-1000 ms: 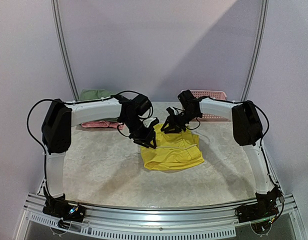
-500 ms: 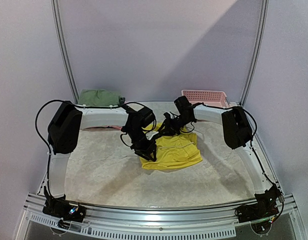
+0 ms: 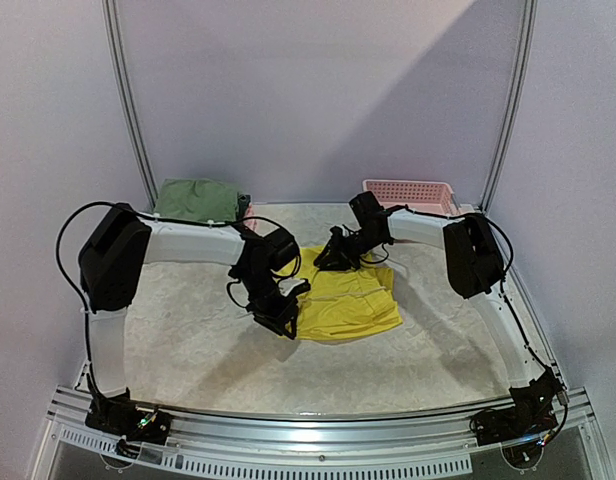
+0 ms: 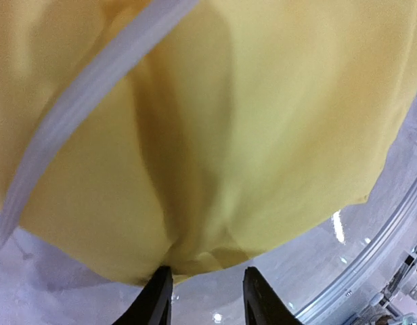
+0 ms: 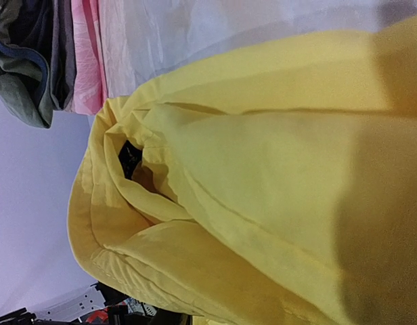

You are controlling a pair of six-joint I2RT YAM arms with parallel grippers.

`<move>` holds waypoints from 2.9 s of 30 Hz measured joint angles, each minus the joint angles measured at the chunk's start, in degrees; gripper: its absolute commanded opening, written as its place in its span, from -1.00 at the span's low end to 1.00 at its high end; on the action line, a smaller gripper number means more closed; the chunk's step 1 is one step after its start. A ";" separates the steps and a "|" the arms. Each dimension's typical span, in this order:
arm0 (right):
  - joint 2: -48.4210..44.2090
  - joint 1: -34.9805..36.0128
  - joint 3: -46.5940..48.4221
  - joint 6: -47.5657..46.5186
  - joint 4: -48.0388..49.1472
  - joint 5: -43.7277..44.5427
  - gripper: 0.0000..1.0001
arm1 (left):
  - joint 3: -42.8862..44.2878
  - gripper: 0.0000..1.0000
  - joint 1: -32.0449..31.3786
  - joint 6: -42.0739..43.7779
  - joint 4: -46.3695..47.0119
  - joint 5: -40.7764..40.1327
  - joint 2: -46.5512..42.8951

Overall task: Fold and stack the mixed laundry pile
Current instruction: Adjust the square-folded shorts at the center of the board, then pick up the square-folded shorts from the center of the board.

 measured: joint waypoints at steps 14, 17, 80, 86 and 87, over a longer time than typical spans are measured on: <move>-1.86 -0.39 -0.02 -2.27 0.46 -1.42 -0.55 | -5.84 0.99 1.03 -5.03 0.20 -25.75 -24.83; -4.87 -0.42 -0.07 -4.26 -1.07 -0.85 -0.52 | -8.15 0.99 3.06 -6.45 2.54 -28.15 -25.90; -57.51 -6.29 -51.12 -15.45 -9.09 26.43 0.46 | 6.60 -0.55 11.26 -20.39 33.68 5.62 10.82; -58.84 -6.29 -52.81 -15.28 -9.53 26.47 0.46 | 8.52 -1.00 10.43 -21.92 34.62 6.86 13.46; -59.12 -6.29 -53.11 -15.26 -9.60 26.47 0.46 | 8.61 -1.00 10.29 -22.01 34.58 6.97 13.49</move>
